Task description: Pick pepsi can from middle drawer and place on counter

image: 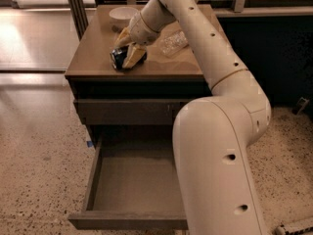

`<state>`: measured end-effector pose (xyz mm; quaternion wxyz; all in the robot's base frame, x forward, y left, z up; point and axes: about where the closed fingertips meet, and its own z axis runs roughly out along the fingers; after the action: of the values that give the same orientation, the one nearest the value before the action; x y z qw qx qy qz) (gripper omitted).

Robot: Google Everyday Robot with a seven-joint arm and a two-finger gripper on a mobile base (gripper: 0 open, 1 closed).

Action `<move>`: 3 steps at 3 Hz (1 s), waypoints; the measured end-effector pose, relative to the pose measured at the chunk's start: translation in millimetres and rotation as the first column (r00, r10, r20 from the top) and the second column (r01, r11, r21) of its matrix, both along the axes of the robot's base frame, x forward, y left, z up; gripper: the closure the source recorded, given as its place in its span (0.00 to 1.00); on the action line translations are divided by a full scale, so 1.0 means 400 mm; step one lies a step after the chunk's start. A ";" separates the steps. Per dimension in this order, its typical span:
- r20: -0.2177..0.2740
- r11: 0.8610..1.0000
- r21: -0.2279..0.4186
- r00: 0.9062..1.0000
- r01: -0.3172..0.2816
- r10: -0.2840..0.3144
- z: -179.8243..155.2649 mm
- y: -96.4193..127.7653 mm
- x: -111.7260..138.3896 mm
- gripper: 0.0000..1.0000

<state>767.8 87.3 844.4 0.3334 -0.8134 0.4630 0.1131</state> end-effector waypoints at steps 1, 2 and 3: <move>-0.004 1.000 0.008 1.000 0.002 -0.002 -0.005 0.002 0.010 1.00; -0.004 1.000 0.008 1.000 0.002 -0.002 -0.005 0.002 0.010 0.84; -0.004 1.000 0.008 1.000 0.002 -0.002 -0.005 0.002 0.010 0.61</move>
Offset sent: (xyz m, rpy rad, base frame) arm 0.0038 0.0007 -0.0021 0.0079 0.0037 -0.0018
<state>771.7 88.1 842.3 0.3359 -0.8115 0.4639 0.1161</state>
